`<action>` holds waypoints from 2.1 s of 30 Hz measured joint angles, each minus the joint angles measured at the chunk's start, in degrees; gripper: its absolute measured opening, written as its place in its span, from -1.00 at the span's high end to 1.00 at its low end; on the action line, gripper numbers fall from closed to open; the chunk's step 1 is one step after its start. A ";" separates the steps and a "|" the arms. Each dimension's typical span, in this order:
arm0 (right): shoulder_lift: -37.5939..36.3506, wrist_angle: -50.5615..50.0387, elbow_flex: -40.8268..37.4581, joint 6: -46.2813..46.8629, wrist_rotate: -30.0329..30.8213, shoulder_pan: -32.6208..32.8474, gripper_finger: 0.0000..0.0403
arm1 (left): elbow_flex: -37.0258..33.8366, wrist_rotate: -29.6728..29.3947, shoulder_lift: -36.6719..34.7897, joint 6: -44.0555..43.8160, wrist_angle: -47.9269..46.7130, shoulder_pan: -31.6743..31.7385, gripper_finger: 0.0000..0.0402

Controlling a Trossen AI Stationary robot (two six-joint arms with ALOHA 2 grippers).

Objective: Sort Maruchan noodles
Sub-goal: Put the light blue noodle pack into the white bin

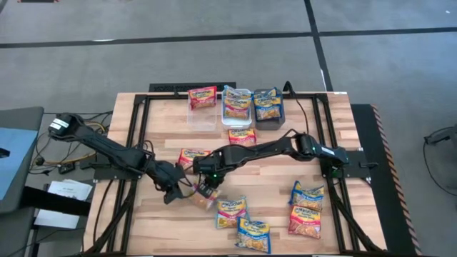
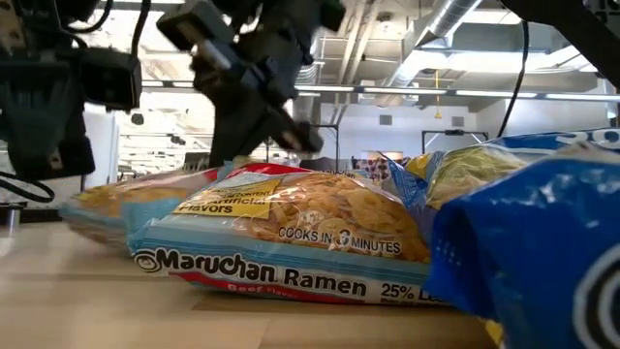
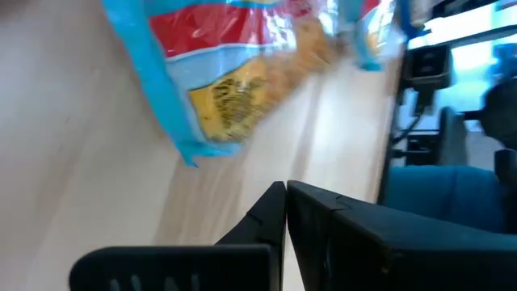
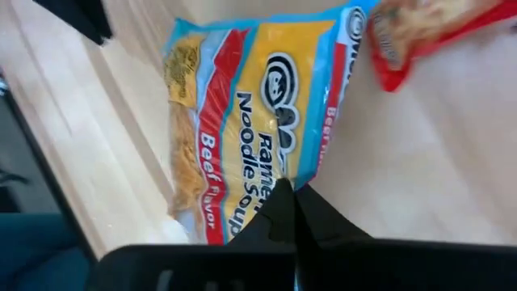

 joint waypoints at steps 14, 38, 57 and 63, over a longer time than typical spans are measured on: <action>-0.52 -17.42 13.70 -12.33 9.89 -2.43 0.99 | 0.07 -3.20 -14.89 1.22 -2.92 6.20 1.00; -9.12 -29.08 13.82 -47.65 28.78 -19.52 1.00 | 0.04 -5.57 -24.83 1.73 -3.79 20.60 1.00; -9.29 -28.60 11.00 -63.70 34.54 -29.22 1.00 | 0.04 -7.69 -24.81 1.69 -3.32 28.04 1.00; -9.22 -25.73 7.60 -63.78 33.58 -28.77 1.00 | 0.02 -7.71 -24.81 1.69 -3.32 29.98 1.00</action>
